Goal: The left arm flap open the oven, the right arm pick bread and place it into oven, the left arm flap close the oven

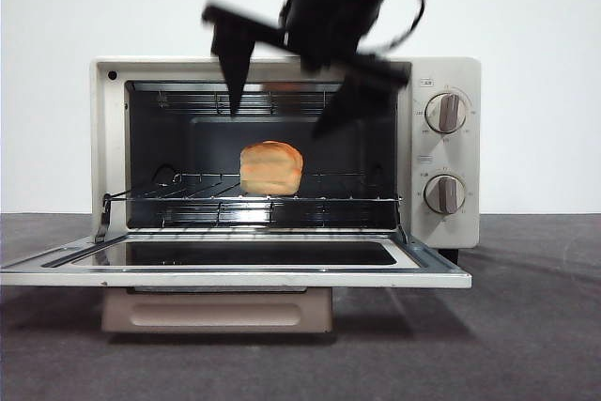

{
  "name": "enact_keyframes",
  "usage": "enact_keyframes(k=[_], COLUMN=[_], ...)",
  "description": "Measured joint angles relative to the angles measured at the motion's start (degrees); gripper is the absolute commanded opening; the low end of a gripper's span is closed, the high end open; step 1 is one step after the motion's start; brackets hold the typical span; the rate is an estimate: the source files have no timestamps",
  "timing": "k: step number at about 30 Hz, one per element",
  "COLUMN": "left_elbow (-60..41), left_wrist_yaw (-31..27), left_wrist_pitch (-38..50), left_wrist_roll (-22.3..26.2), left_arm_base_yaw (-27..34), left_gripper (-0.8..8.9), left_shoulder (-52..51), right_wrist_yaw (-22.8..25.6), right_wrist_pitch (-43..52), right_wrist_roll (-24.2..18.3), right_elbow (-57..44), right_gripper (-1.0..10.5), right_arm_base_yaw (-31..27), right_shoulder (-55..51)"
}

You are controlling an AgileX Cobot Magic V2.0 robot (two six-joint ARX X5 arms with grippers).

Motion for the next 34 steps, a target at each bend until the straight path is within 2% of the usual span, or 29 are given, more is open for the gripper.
enact_keyframes(k=[4,11,17,24,28,34], left_elbow=[0.0,0.0,0.0,0.0,0.0,0.0], left_wrist_yaw=[0.0,0.0,0.0,0.0,0.0,-0.02], left_wrist_pitch=[0.28,2.82,5.68,8.46,10.51,10.8], left_wrist_roll=[0.02,0.02,0.0,-0.07,-0.48,-0.87], left_arm_base_yaw=[0.0,0.0,0.0,0.02,0.02,0.02], left_gripper=[0.11,0.11,0.11,0.11,0.11,0.11], left_shoulder=[0.0,0.0,0.17,2.34,3.82,5.81], right_wrist_yaw=[-0.17,-1.46,-1.31,-1.64,-3.91,-4.92], right_wrist_pitch=[-5.55,-17.38,-26.14,-26.82,-27.32,-26.97], right_wrist_roll=[-1.88,-10.84,-15.5,-16.85,-16.96,-16.96], right_elbow=[0.0,0.0,-1.57,-12.48,-18.27,-20.09], right_gripper=[4.4,4.4,4.4,4.4,4.4,4.4], right_arm_base_yaw=[1.31,2.71,2.56,2.54,2.54,2.54], right_shoulder=[-5.51,-17.4,-26.56,-37.55,-43.47,-49.05])
